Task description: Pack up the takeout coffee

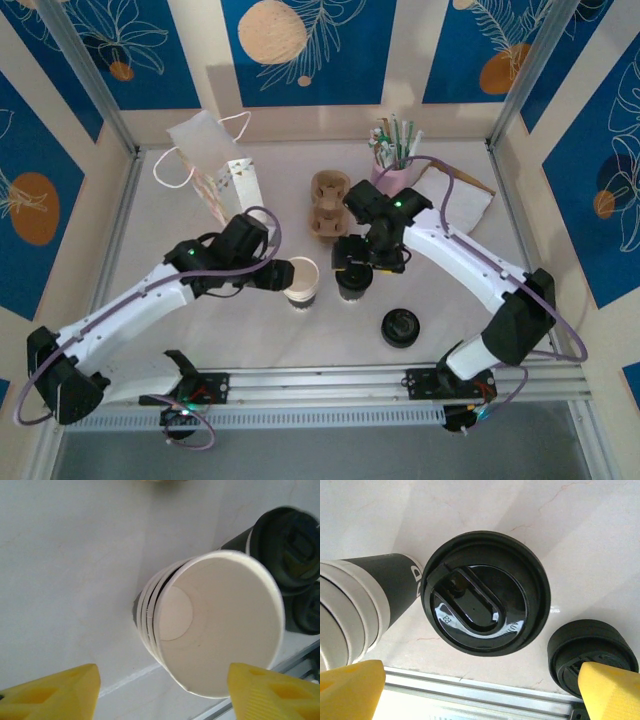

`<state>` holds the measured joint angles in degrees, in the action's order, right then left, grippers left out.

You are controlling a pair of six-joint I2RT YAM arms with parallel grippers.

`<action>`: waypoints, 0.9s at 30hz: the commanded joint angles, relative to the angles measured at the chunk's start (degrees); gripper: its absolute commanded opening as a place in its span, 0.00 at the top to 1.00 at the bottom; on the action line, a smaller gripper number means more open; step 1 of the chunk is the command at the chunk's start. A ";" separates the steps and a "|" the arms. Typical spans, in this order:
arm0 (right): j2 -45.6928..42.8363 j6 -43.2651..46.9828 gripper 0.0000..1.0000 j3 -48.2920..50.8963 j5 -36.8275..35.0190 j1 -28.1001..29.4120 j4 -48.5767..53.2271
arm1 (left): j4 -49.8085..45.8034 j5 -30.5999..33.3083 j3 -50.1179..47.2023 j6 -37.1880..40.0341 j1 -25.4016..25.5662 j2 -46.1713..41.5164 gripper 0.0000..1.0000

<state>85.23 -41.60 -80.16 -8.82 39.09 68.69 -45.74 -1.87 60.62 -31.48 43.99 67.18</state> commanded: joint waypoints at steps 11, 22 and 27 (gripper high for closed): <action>-5.42 1.24 0.01 4.44 1.61 -2.48 -1.44 | -0.72 -1.86 2.09 -2.64 -0.47 7.82 0.55; -8.55 2.69 0.01 8.15 3.02 -4.40 -3.03 | -3.47 0.06 4.96 -3.73 -0.30 11.76 0.82; -9.73 4.01 0.01 8.86 3.70 -5.68 -3.01 | -5.33 2.91 5.67 -4.71 -0.30 9.84 0.89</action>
<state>77.38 -39.11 -72.01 -7.05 34.09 65.41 -48.45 -1.37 64.23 -35.14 43.99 78.87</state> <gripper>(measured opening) 0.990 0.116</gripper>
